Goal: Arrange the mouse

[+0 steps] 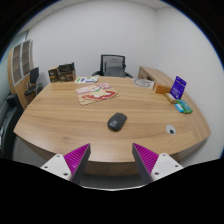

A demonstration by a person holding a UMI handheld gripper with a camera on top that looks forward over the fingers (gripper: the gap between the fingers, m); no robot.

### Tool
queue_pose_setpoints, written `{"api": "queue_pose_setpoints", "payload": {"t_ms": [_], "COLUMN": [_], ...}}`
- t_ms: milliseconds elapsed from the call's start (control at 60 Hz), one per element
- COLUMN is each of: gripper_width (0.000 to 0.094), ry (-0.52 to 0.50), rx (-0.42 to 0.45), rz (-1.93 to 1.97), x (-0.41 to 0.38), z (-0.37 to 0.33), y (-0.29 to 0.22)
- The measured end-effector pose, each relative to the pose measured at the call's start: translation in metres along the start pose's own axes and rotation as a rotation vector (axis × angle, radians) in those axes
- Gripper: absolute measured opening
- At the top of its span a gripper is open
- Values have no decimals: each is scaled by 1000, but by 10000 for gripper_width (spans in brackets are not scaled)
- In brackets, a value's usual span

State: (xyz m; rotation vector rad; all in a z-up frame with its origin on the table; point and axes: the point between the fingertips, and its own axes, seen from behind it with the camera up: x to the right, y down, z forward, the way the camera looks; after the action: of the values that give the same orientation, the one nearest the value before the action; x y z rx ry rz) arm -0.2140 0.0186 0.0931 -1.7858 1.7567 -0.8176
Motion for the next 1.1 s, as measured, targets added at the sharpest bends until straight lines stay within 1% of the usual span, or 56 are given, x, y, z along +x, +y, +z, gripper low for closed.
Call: {"api": "queue_pose_setpoints", "payload": {"t_ms": [133,367,667,850,900,1100], "gripper_width": [870,870,870,869,872,871], "ry": [-25,0,9,-4,-7,-13], "rx": [6,38,11,-16,-1,4], "rz": [18,42,60,73,80,74], "x": [-8,1,9,7,8,3], "z": [36,95,164,194,199,215], "y": [-4,-26,-33,-33,-40,-54]}}
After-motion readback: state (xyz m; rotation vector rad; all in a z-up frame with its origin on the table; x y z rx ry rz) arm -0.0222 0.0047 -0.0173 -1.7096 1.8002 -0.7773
